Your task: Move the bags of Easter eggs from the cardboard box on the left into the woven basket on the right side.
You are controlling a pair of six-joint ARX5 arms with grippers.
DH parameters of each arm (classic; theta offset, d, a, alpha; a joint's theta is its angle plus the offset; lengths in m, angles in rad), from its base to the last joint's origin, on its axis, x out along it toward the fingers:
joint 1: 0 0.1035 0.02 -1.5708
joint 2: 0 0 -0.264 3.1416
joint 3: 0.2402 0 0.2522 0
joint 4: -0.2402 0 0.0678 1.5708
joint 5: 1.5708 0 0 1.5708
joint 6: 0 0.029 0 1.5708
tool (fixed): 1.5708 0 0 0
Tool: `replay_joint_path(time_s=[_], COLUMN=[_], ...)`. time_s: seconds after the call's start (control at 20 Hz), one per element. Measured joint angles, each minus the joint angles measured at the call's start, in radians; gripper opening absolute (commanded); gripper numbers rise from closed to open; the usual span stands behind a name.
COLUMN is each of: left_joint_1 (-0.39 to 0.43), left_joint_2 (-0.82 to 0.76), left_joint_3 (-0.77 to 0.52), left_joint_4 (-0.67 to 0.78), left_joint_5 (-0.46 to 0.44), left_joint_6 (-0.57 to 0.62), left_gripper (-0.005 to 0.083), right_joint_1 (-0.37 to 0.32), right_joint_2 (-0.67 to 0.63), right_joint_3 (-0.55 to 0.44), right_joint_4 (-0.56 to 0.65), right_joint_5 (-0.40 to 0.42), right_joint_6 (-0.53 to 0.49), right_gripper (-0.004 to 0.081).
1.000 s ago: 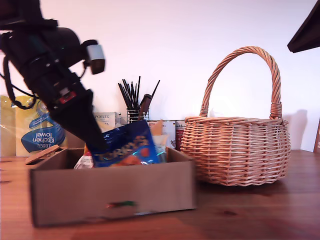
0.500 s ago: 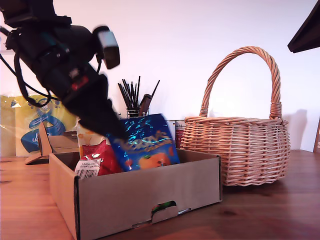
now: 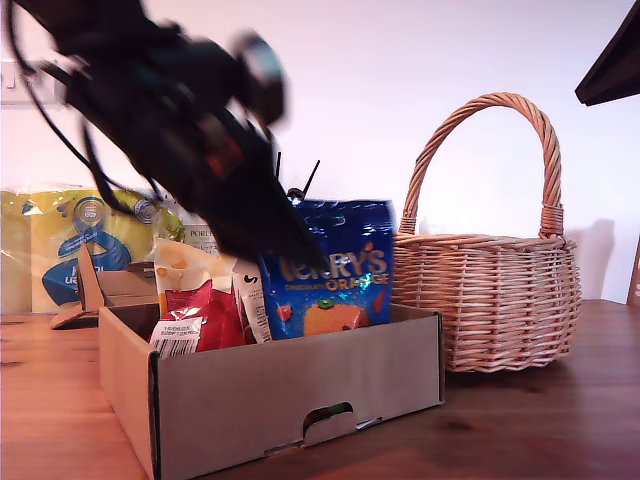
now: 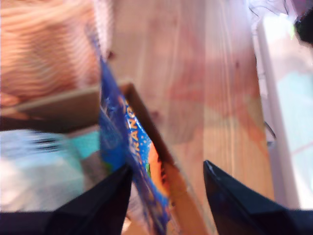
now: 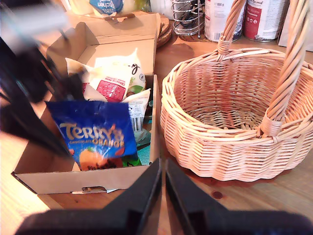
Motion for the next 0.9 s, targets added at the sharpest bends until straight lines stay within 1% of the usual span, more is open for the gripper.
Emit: replay_joint_path(time_s=[0.05, 0.1, 0.15, 0.25, 0.35, 0.45, 0.6, 0.9], left_joint_1=[-0.014, -0.024, -0.032, -0.036, -0.036, -0.029, -0.014, 0.003], left_joint_2=[0.034, 0.048, 0.046, 0.044, 0.044, 0.044, 0.044, 0.044], left_joint_3=[0.0, 0.0, 0.002, 0.002, 0.003, 0.004, 0.014, 0.088], left_joint_4=[0.017, 0.027, 0.043, 0.064, 0.067, 0.062, 0.02, -0.105], left_joint_5=[-0.038, -0.042, -0.065, -0.079, -0.077, -0.055, -0.014, -0.009], left_joint_6=[-0.006, -0.025, -0.027, -0.031, -0.035, -0.042, -0.045, -0.045], left_gripper=[0.0392, 0.0382, 0.0348, 0.0254, 0.0161, 0.0105, 0.0077, 0.0072], right_joint_1=[0.0, 0.0, 0.0, 0.0, 0.0, 0.0, 0.0, 0.0], right_joint_2=[0.0, 0.0, 0.0, 0.0, 0.0, 0.0, 0.0, 0.0], right_joint_3=[0.0, 0.0, 0.0, 0.0, 0.0, 0.0, 0.0, 0.0], right_joint_4=[-0.001, -0.002, -0.003, -0.004, -0.004, -0.004, -0.004, -0.004], right_joint_5=[0.0, 0.0, 0.0, 0.0, 0.0, 0.0, 0.0, 0.0], right_joint_6=[0.0, 0.0, 0.0, 0.0, 0.0, 0.0, 0.0, 0.0], right_gripper=[-0.0013, -0.0013, -0.0013, -0.0013, -0.0013, -0.0013, -0.0013, -0.0013])
